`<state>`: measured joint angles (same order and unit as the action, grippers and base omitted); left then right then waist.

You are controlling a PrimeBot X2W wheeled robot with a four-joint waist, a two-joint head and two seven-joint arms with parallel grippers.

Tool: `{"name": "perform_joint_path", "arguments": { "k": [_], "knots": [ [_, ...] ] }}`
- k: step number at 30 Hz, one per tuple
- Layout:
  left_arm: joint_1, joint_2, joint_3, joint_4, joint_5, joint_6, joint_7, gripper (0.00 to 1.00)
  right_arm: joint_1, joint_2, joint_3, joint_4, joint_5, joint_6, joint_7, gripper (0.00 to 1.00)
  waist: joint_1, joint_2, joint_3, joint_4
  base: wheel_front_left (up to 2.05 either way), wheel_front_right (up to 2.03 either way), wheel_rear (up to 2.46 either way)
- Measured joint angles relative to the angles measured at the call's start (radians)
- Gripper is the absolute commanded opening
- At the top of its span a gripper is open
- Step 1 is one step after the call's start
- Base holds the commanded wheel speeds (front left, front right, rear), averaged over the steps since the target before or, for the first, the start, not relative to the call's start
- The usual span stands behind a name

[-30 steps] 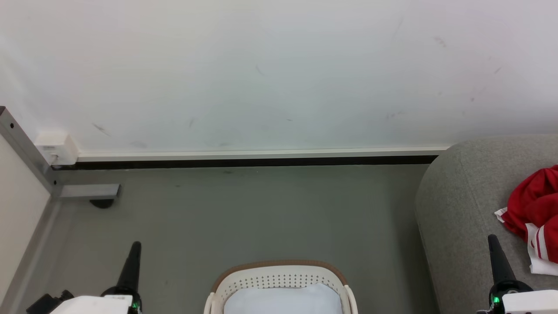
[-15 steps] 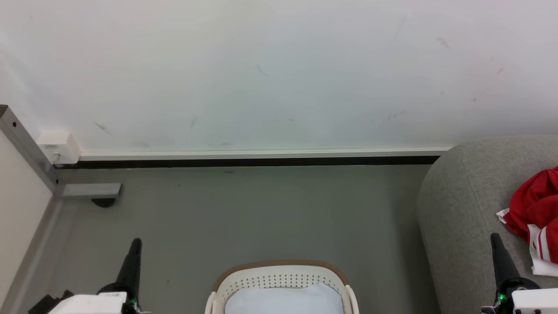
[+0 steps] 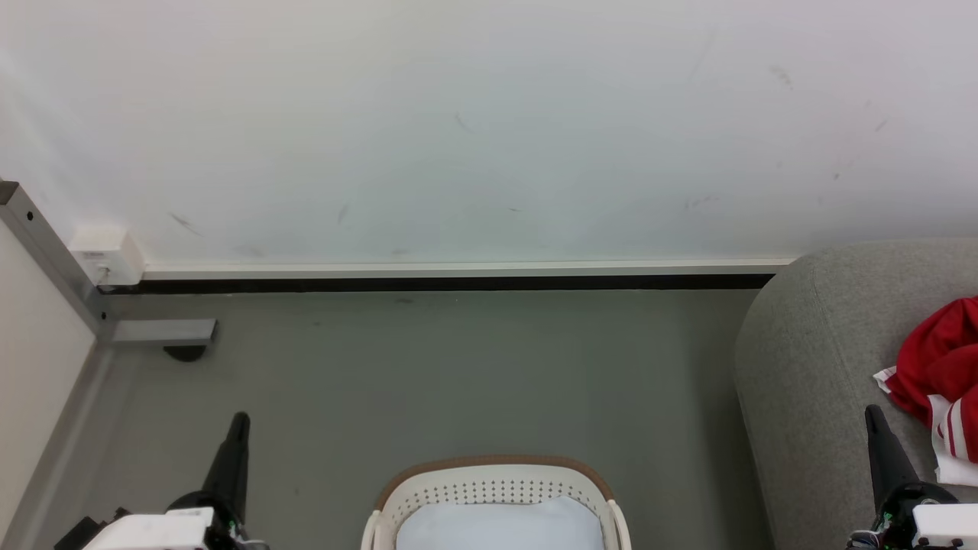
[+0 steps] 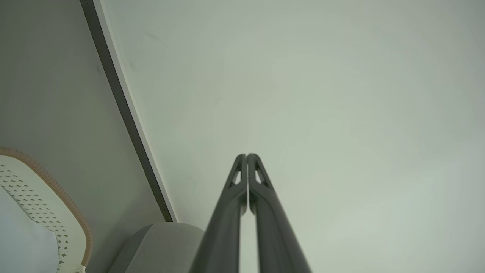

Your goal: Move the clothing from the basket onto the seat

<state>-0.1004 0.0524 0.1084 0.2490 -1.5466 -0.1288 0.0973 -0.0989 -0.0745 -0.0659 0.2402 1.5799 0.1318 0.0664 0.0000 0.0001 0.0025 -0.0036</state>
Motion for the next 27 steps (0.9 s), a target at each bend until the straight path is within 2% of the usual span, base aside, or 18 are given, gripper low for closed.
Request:
{"name": "perform_joint_path", "arguments": {
  "k": [10,27],
  "knots": [
    [-0.005,-0.004,0.006,-0.001,-0.058,0.0,0.017,0.0,-0.002,0.001,-0.011,0.003,0.058,0.0,0.018,0.0,0.0,0.0,0.0,0.004,0.0,0.0,0.0],
    [-0.005,-0.004,0.006,-0.001,-0.058,0.0,0.017,0.0,-0.002,0.004,-0.017,0.003,0.057,0.0,0.024,0.0,0.0,0.0,0.0,0.004,0.0,0.0,0.0]
  ]
}}
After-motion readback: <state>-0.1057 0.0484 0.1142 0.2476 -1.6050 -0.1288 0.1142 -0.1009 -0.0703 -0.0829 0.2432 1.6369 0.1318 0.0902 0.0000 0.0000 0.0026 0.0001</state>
